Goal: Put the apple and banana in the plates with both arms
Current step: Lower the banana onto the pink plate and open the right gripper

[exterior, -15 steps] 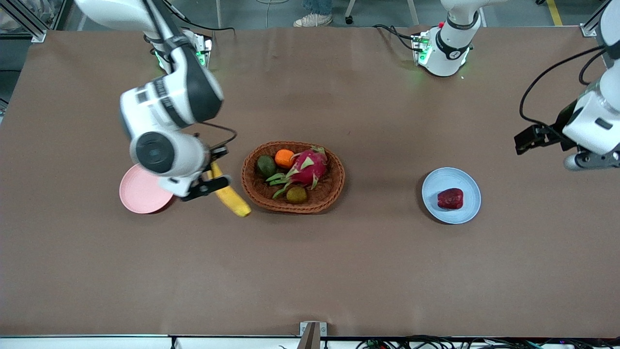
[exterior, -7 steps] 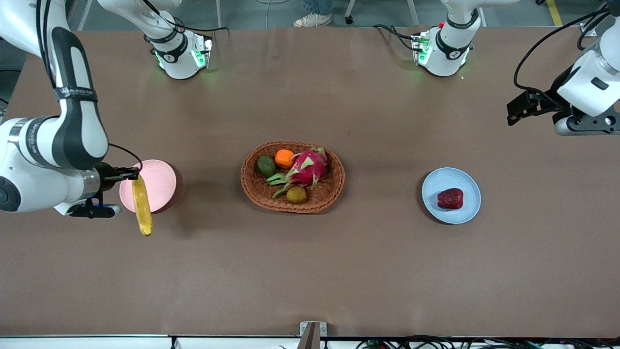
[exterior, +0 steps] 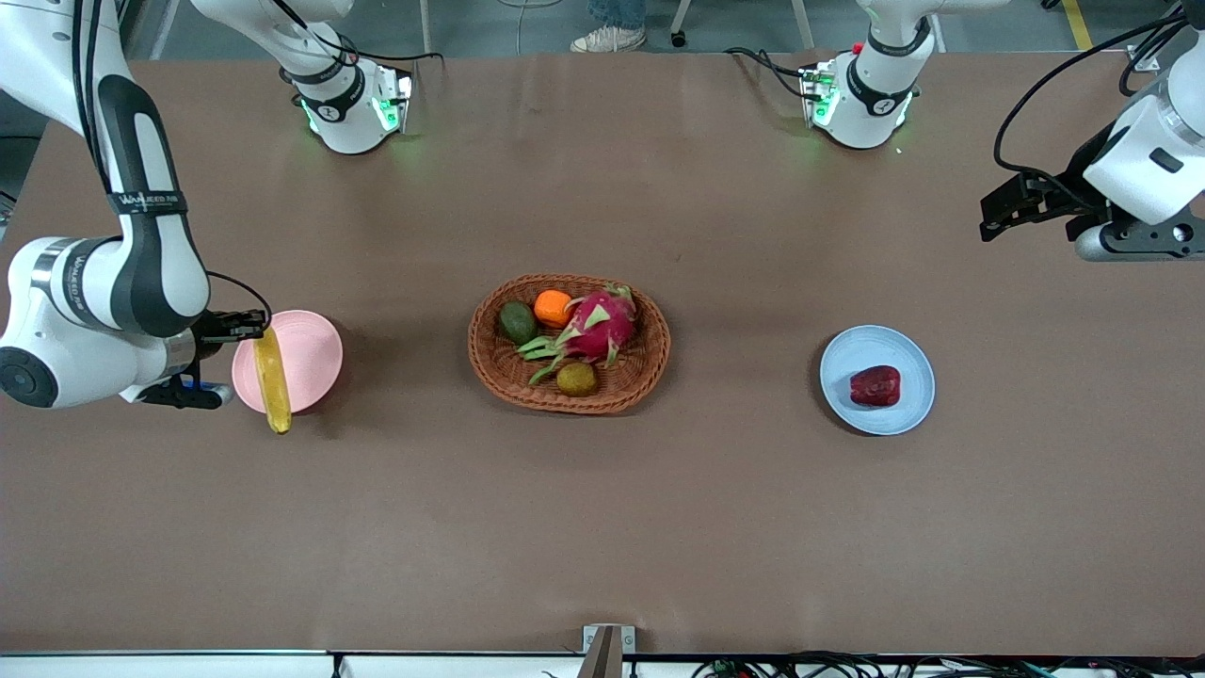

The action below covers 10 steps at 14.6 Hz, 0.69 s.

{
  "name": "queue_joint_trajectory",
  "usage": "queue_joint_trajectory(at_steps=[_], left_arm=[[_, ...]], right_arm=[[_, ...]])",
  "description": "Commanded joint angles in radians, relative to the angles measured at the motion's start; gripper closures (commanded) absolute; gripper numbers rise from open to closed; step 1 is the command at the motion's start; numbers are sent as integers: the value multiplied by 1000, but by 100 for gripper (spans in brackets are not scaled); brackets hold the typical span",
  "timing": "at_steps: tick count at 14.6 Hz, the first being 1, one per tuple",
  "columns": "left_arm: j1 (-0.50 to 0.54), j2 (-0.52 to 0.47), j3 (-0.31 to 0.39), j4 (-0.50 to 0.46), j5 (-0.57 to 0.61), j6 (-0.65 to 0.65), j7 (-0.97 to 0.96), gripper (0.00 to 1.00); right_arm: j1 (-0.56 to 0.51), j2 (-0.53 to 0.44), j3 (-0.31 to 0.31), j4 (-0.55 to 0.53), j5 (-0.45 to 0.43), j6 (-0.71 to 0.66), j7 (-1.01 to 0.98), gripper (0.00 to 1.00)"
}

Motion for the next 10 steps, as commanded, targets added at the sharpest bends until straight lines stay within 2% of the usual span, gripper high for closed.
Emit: queue_joint_trajectory(at_steps=[1, 4, 5, 6, 8, 10], left_arm=[[2, -22, 2, -12, -18, -3, 14, 0], [0, -21, -1, -12, -19, 0, 14, 0], [0, -21, -1, -12, -19, 0, 14, 0], [-3, -21, -2, -12, -19, 0, 14, 0], [-6, -21, -2, -12, -19, 0, 14, 0], [-5, -21, -2, -10, -19, 0, 14, 0]], right_arm=[[-32, -49, 21, -103, -26, 66, 5, 98], [-46, -46, 21, -157, -32, 134, -1, 97], [-47, -45, 21, -159, -32, 136, 1, 87], [-47, -45, 22, -159, -32, 136, 4, 63], [-47, -49, 22, -150, -32, 119, 7, 0], [-43, -84, 22, -109, -32, 68, 8, 0]])
